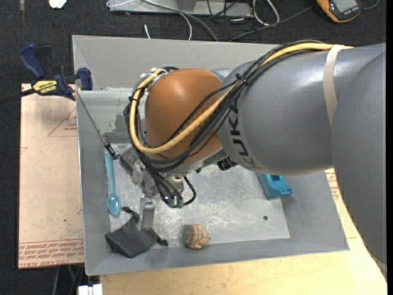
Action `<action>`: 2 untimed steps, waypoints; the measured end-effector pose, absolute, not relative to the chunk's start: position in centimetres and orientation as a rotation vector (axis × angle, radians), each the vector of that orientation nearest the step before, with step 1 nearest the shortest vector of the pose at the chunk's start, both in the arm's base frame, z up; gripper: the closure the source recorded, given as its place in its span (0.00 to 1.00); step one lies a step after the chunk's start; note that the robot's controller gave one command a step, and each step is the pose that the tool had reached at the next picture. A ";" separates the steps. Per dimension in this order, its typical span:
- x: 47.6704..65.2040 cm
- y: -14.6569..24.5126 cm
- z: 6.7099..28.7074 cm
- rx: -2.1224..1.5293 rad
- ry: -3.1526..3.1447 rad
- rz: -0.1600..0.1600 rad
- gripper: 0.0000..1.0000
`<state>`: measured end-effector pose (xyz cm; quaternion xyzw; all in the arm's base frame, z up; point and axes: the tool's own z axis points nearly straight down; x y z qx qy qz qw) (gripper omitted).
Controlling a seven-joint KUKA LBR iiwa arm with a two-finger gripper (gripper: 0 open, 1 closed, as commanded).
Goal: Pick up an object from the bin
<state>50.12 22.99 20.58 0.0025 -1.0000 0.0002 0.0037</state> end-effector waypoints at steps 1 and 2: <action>50.3 22.9 21.0 0.001 -3.142 -0.002 0.00; 53.1 22.5 15.6 -0.124 -3.143 -0.006 0.00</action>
Offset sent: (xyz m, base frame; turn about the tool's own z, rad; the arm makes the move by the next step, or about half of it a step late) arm 0.0488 -0.0104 -0.0952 0.1496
